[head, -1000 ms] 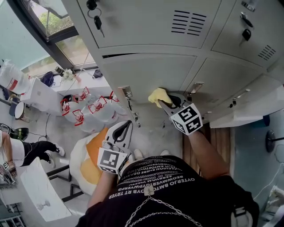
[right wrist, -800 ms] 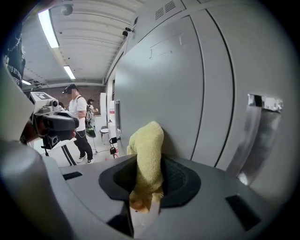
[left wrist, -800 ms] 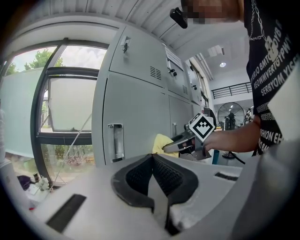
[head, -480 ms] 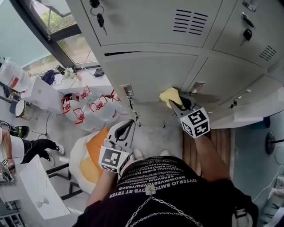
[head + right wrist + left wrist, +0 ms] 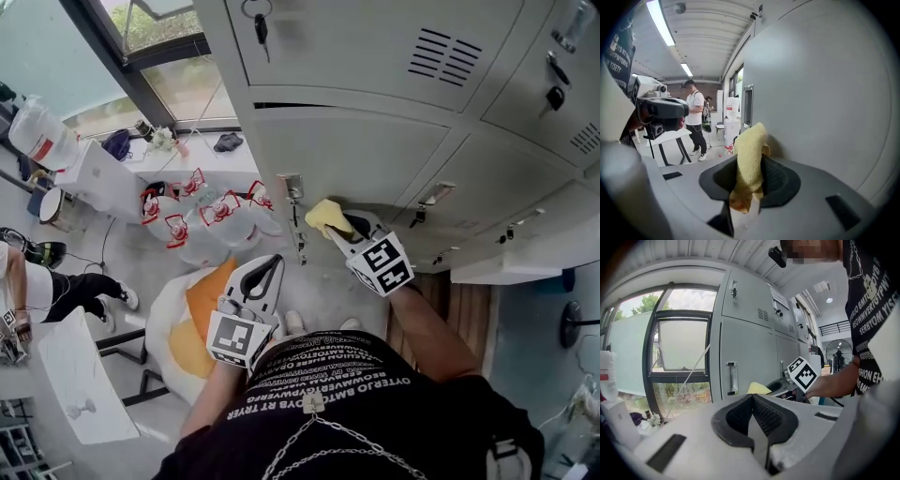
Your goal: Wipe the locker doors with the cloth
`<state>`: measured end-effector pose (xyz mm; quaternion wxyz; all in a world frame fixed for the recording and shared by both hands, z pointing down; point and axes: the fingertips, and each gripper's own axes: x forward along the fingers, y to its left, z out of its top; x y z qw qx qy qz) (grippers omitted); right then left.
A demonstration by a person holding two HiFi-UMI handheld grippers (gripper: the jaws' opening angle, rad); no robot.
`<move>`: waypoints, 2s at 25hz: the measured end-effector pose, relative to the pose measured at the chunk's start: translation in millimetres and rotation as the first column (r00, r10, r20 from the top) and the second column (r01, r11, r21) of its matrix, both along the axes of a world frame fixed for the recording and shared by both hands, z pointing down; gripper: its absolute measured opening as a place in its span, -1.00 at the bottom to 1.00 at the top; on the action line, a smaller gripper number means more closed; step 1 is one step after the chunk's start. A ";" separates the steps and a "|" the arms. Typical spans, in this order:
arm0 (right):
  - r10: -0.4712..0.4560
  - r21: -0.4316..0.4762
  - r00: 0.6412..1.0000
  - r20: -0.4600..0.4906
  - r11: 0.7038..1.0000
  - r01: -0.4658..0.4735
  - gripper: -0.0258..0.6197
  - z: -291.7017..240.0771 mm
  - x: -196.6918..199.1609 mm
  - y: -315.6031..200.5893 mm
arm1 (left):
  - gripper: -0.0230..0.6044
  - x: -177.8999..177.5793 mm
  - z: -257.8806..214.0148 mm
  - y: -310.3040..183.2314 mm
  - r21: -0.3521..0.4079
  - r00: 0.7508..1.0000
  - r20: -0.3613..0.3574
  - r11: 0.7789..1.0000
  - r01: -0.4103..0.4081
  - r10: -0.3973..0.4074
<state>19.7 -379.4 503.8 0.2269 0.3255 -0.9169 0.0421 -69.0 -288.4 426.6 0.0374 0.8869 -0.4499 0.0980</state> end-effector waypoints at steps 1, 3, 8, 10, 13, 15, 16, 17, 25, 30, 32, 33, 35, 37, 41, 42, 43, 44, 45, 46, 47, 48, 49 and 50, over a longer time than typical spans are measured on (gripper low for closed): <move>-0.009 -0.007 1.000 -0.004 1.000 0.009 -0.58 4.4 -6.5 -1.3 | -0.91 -4.6 0.3 0.9 -0.002 1.000 0.002 1.000 0.010 -0.010; -0.021 -0.017 1.000 -0.012 1.000 0.021 -0.58 11.9 -18.3 -4.3 | -0.91 -13.9 1.9 2.3 -0.009 1.000 0.005 1.000 0.029 -0.029; -0.027 -0.029 0.998 -0.048 0.999 0.026 -0.59 27.3 -37.5 -14.0 | -0.91 -31.4 6.6 1.1 -0.026 0.999 0.014 0.998 0.052 -0.052; -0.013 -0.037 0.998 -0.066 0.999 0.010 -0.59 32.1 -37.1 -17.5 | -0.91 -34.7 8.8 -0.9 -0.032 0.999 0.015 0.998 0.049 -0.049; 0.011 -0.042 0.997 -0.080 0.999 -0.015 -0.59 37.6 -31.2 -19.0 | -0.91 -35.5 9.8 -6.1 -0.029 0.999 0.018 0.999 0.029 -0.028; 0.035 -0.047 0.995 -0.089 0.998 -0.039 -0.58 42.0 -22.1 -18.8 | -0.91 -32.8 7.9 -10.5 -0.020 1.000 0.017 1.000 0.008 -0.007; 0.049 -0.049 0.995 -0.091 0.997 -0.053 -0.58 43.4 -16.4 -19.2 | -0.91 -30.8 7.1 -12.9 -0.020 1.000 0.017 1.000 -0.002 0.002; 0.062 -0.046 0.994 -0.090 0.997 -0.067 -0.58 44.0 -10.4 -19.9 | -0.91 -28.3 6.5 -15.4 -0.021 1.000 0.016 1.000 -0.012 0.013; 0.211 -0.048 0.971 -0.114 0.975 -0.217 -0.58 49.4 66.4 -21.4 | -0.91 8.9 6.3 -27.2 -0.015 0.992 0.010 0.991 -0.129 0.130; 0.293 -0.052 0.946 -0.141 0.952 -0.303 -0.58 55.4 114.8 -19.1 | -0.91 33.0 5.2 -26.0 -0.005 0.985 0.007 0.985 -0.174 0.174; 0.311 -0.054 0.938 -0.150 0.945 -0.322 -0.58 57.6 128.6 -18.1 | -0.91 38.2 4.9 -24.4 -0.005 0.984 0.005 0.984 -0.176 0.176; 0.314 -0.054 0.937 -0.152 0.944 -0.326 -0.58 58.0 132.9 -17.1 | -0.91 39.8 5.6 -23.1 -0.009 0.985 0.005 0.985 -0.173 0.173; 0.304 -0.054 0.941 -0.149 0.948 -0.315 -0.58 57.4 135.4 -14.1 | -0.91 41.7 6.9 -20.2 -0.015 0.987 0.006 0.987 -0.162 0.162; 0.271 -0.049 0.954 -0.133 0.959 -0.279 -0.58 54.5 129.6 -9.4 | -0.91 43.0 7.1 -17.0 -0.016 0.989 0.006 0.989 -0.146 0.147; 0.166 -0.040 0.981 -0.104 0.985 -0.171 -0.58 52.8 99.2 0.4 | -0.91 43.2 6.3 -10.9 -0.015 0.994 0.007 0.994 -0.105 0.105; 0.136 -0.042 0.985 -0.103 0.989 -0.141 -0.58 54.5 88.9 2.3 | -0.91 42.3 6.6 -9.1 -0.016 0.996 0.009 0.995 -0.094 0.094; 0.107 -0.049 0.989 -0.105 0.992 -0.112 -0.58 56.8 77.8 4.4 | -0.91 41.1 7.0 -7.2 -0.018 0.997 0.010 0.996 -0.082 0.082; 0.077 -0.062 0.991 -0.111 0.994 -0.085 -0.58 60.0 66.5 6.6 | -0.91 39.5 7.3 -5.1 -0.020 0.998 0.012 0.997 -0.069 0.069; 0.049 -0.078 0.992 -0.120 0.995 -0.058 -0.58 64.0 55.2 8.7 | -0.91 37.4 7.4 -2.9 -0.022 0.998 0.014 0.998 -0.054 0.055; 0.021 -0.092 0.991 -0.128 0.995 -0.033 -0.58 68.4 44.1 10.3 | -0.91 34.9 7.4 -0.8 -0.024 0.999 0.016 0.999 -0.040 0.040; -0.006 -0.105 0.991 -0.136 0.994 -0.008 -0.58 73.0 33.0 11.3 | -0.91 31.9 7.4 1.3 -0.027 1.000 0.019 0.999 -0.025 0.025; -0.033 -0.114 0.989 -0.143 0.993 0.016 -0.58 77.1 22.3 11.7 | -0.91 28.5 7.6 3.4 -0.029 1.000 0.022 1.000 -0.009 0.010; -0.057 -0.120 0.987 -0.149 0.992 0.040 -0.58 80.1 11.8 11.3 | -0.91 24.9 8.0 5.5 -0.031 1.000 0.026 1.000 0.005 -0.005; -0.080 -0.121 0.985 -0.152 0.991 0.061 -0.58 81.5 1.3 10.3 | -0.91 21.0 8.6 7.6 -0.033 0.999 0.029 0.999 0.020 -0.019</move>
